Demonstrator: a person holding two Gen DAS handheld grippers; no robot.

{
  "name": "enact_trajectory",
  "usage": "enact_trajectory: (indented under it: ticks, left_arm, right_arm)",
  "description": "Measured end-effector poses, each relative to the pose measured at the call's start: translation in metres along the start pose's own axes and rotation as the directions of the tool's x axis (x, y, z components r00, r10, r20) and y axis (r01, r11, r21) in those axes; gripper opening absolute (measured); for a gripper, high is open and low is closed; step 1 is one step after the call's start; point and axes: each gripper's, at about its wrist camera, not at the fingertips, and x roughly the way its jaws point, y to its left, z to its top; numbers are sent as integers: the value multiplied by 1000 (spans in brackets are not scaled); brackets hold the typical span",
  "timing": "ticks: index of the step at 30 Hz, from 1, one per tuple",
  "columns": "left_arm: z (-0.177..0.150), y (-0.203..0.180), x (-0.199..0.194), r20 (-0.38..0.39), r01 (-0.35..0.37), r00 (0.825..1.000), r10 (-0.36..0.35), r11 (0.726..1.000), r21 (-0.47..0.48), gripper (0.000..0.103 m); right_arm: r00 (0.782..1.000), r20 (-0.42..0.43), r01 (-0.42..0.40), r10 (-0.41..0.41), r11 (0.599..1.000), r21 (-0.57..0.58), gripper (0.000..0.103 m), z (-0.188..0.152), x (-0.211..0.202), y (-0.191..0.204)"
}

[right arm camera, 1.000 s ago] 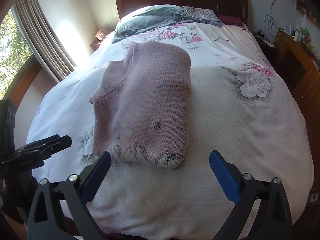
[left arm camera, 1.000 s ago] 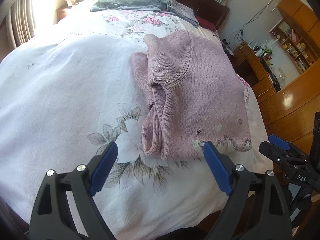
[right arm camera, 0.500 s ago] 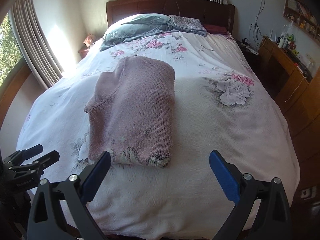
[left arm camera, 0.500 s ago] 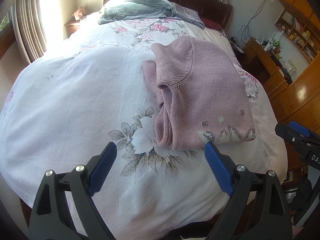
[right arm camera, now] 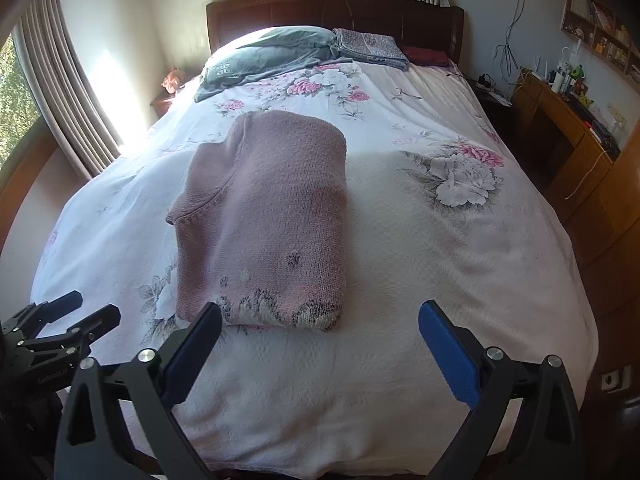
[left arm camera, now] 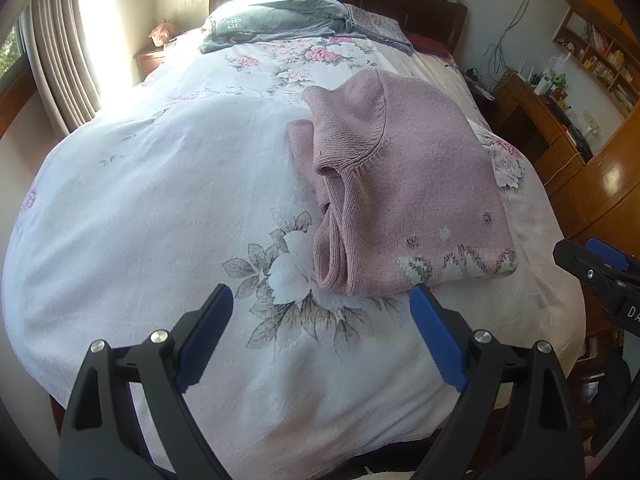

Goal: Fold small clothes

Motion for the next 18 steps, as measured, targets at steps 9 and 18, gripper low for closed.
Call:
enact_trajectory:
  ticks: [9,18]
  left_arm:
    - [-2,-2,1,-6,-8,1000,8,1000,13,89]
    - [-3,-2,2,-9,-13,1000,13,1000,16,89]
  right_arm:
    - [1000,-2,13,-13,1000,-10,99,2,2,3]
    - [1000,-17,19,-18,1000,8,99,1,6,-2]
